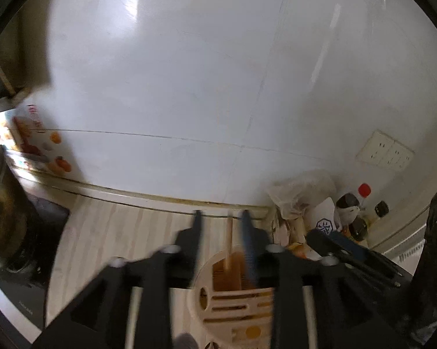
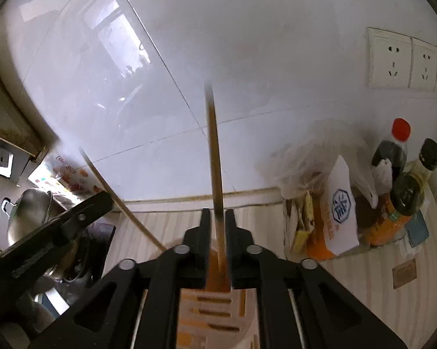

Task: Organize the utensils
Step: 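Lower chopsticks into the holder and open both tools, then grasp another chopstick with the left tool while the right tool grasps one, then lift both chopsticks upright and carry them over the cream holder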

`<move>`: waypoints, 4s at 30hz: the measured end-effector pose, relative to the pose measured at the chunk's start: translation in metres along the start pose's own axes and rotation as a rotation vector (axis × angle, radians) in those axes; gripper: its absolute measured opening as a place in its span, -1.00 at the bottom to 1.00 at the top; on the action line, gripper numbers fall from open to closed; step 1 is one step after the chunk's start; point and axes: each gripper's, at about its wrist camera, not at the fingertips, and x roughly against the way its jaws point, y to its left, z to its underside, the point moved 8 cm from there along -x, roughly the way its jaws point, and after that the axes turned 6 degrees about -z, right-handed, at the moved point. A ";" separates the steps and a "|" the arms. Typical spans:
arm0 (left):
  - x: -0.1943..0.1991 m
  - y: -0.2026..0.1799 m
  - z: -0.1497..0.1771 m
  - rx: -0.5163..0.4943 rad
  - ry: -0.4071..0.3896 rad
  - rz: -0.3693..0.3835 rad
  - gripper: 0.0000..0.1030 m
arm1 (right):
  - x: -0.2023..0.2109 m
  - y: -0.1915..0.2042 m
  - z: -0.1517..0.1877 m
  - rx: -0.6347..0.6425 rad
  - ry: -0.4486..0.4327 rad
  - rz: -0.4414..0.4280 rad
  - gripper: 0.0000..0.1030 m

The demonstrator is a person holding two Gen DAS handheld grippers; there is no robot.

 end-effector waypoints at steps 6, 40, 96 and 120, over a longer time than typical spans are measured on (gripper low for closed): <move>0.047 0.039 0.015 0.029 -0.074 -0.113 0.80 | 0.050 -0.015 0.008 -0.049 -0.036 0.039 0.14; -0.104 0.024 0.366 -0.191 0.670 -0.133 -0.14 | -0.005 -0.121 0.306 -0.119 0.572 0.218 -0.48; -0.069 0.068 0.309 -0.022 0.522 -0.204 -0.92 | -0.024 -0.090 0.290 -0.078 0.508 0.314 -0.87; 0.081 0.077 0.096 0.084 -0.018 -0.140 -0.92 | 0.108 -0.042 0.101 -0.078 -0.049 0.167 -0.87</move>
